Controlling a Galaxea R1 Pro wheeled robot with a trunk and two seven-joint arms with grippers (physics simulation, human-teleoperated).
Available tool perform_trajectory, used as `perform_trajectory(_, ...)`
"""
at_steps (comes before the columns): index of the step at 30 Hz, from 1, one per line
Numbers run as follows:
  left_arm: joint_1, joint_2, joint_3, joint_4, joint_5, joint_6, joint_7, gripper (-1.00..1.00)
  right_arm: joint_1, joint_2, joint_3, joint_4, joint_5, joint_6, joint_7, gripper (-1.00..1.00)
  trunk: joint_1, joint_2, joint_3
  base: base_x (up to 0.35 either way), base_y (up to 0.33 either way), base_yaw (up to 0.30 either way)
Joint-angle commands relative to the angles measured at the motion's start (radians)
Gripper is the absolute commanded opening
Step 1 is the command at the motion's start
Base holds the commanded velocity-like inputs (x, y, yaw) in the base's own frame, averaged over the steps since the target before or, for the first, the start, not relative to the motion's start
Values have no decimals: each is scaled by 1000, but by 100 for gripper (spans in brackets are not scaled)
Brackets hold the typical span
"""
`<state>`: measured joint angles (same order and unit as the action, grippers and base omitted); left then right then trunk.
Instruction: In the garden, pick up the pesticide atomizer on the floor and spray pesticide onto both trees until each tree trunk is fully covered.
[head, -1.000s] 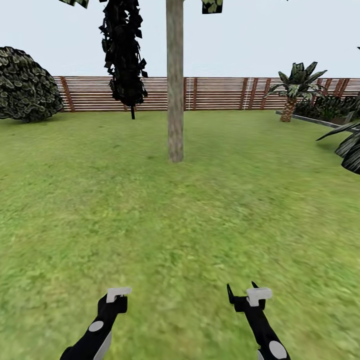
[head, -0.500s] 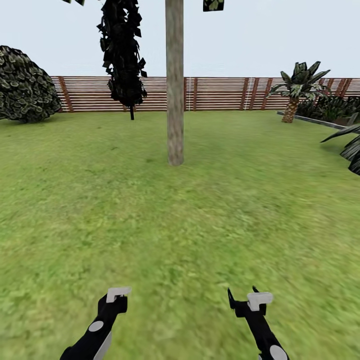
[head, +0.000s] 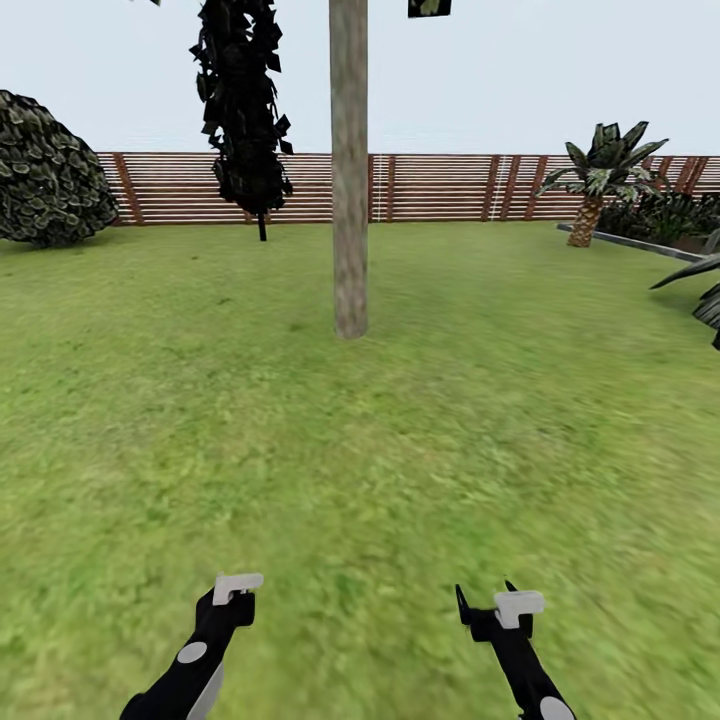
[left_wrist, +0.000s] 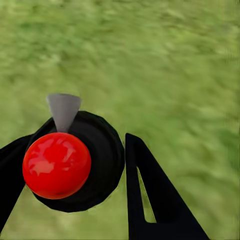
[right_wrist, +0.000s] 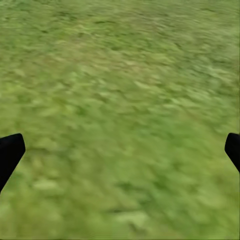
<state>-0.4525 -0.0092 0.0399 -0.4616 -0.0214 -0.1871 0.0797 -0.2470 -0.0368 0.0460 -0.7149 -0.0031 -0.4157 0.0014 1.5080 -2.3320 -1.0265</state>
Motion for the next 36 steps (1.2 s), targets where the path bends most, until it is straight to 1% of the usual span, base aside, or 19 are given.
perform_trajectory(1, 0, 0, 0, 0, 0, 0, 0, -100, 0, 0, 0, 0, 0, 0, 0, 100, 0, 0, 0, 340, 36, 0)
perform_trajectory(36, 0, 0, -3, 0, -1, 0, 0, -100, 0, 0, 2, 0, 1, 0, 0, 100, 0, 0, 0, 340, 91, 0)
